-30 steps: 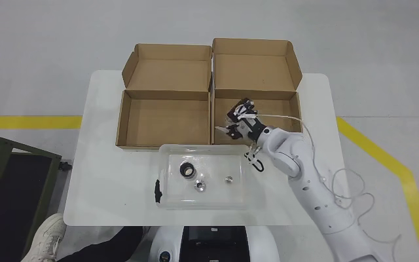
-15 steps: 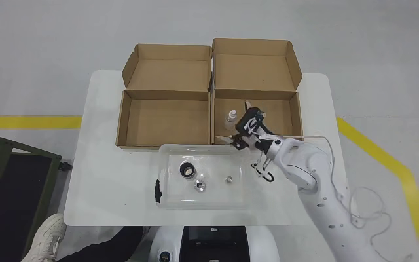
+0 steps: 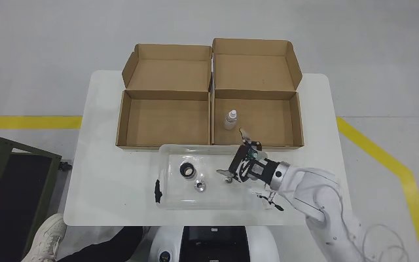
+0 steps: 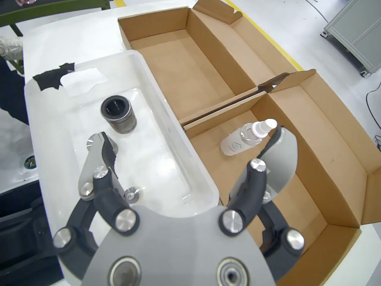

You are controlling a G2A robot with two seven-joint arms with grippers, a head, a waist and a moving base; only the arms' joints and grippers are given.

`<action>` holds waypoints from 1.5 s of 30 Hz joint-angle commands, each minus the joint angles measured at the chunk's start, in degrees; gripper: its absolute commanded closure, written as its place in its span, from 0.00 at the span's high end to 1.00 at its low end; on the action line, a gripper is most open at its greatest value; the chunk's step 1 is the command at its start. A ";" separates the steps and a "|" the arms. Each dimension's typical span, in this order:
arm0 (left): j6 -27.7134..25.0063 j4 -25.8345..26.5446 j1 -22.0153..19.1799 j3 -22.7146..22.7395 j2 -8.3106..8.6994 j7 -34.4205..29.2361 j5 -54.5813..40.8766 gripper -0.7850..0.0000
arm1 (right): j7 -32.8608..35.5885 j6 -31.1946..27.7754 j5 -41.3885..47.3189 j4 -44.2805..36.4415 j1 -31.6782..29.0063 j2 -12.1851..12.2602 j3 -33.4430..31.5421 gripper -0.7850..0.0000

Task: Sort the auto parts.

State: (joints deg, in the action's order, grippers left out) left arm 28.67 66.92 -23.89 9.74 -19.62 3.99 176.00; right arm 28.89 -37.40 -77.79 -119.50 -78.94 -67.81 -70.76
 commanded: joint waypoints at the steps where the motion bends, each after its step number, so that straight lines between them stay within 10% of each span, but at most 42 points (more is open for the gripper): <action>1: 0.00 0.00 0.00 0.00 0.00 0.00 0.00 1.00 | 0.99 -0.95 -0.56 -0.90 -0.79 0.21 0.01 1.00; 24: 0.00 0.00 0.00 0.00 0.00 0.00 0.00 1.00 | 18.37 -6.65 -1.04 -1.75 0.31 1.45 5.49 1.00; 45: 0.00 0.00 0.00 0.00 0.00 0.00 0.00 1.00 | 30.77 -3.36 0.61 3.55 7.30 1.15 12.74 0.62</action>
State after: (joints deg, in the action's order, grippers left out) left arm 28.67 66.92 -23.89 9.74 -19.62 3.99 176.00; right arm 59.15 -41.00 -77.15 -116.10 -71.92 -66.63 -58.34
